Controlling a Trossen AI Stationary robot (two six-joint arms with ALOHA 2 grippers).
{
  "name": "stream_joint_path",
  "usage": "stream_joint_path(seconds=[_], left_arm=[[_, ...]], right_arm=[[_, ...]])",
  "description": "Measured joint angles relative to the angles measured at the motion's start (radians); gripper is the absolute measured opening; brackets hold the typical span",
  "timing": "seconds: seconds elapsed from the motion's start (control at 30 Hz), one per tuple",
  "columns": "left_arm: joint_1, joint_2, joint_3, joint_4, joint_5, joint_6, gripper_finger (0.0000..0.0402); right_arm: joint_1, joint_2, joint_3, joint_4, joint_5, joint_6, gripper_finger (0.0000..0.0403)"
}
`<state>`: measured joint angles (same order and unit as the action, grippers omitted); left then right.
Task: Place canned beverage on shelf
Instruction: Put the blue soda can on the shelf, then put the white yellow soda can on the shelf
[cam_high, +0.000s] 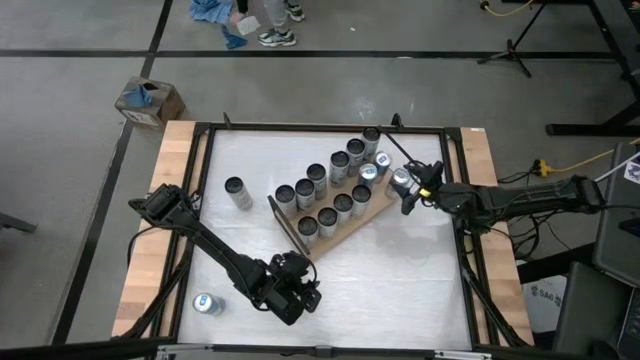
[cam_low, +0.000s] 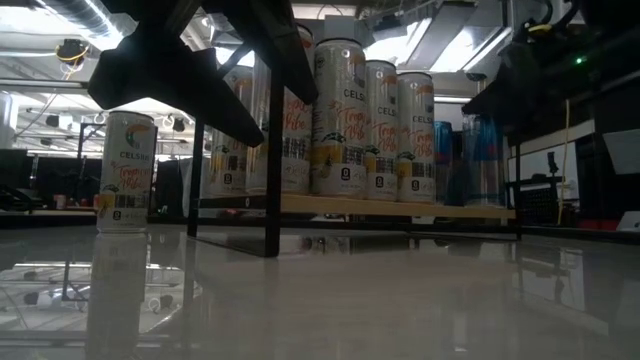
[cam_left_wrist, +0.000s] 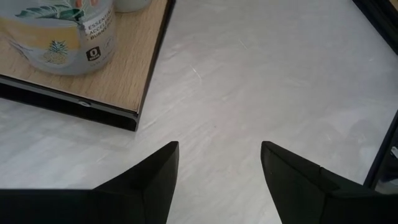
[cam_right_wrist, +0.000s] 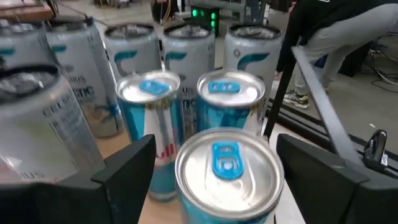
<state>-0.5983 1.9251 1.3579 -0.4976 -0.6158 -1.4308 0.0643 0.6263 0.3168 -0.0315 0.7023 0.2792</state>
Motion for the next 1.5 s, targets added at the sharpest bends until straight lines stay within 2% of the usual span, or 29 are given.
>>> stream_joint_path(seconds=[0.37,0.53,0.8,1.0,1.23,1.5], left_arm=[[-0.009,-0.058,0.000,-0.025,0.131,0.002,0.0222],[-0.026,-0.126,0.000,-0.032,0.174,0.001,0.0222],[-0.038,-0.282,0.000,-0.129,0.111,0.000,0.0222],[-0.016,-0.427,0.000,-0.294,0.026,0.001,0.0222],[0.027,-0.564,0.000,-0.434,0.020,0.112,0.0222],[0.103,-0.627,0.000,-0.513,0.034,0.178,0.0222]], right_arm=[[0.000,-0.101,0.050,0.029,0.002,-0.008,0.0324],[0.000,-0.127,0.071,0.031,-0.075,-0.032,0.0324],[0.000,-0.127,0.071,0.031,-0.202,-0.032,0.0324],[0.001,-0.127,0.071,0.030,-0.208,-0.031,0.0324],[0.001,-0.127,0.071,0.030,-0.209,-0.031,0.0324],[0.001,-0.127,0.071,0.030,-0.209,-0.031,0.0324]])
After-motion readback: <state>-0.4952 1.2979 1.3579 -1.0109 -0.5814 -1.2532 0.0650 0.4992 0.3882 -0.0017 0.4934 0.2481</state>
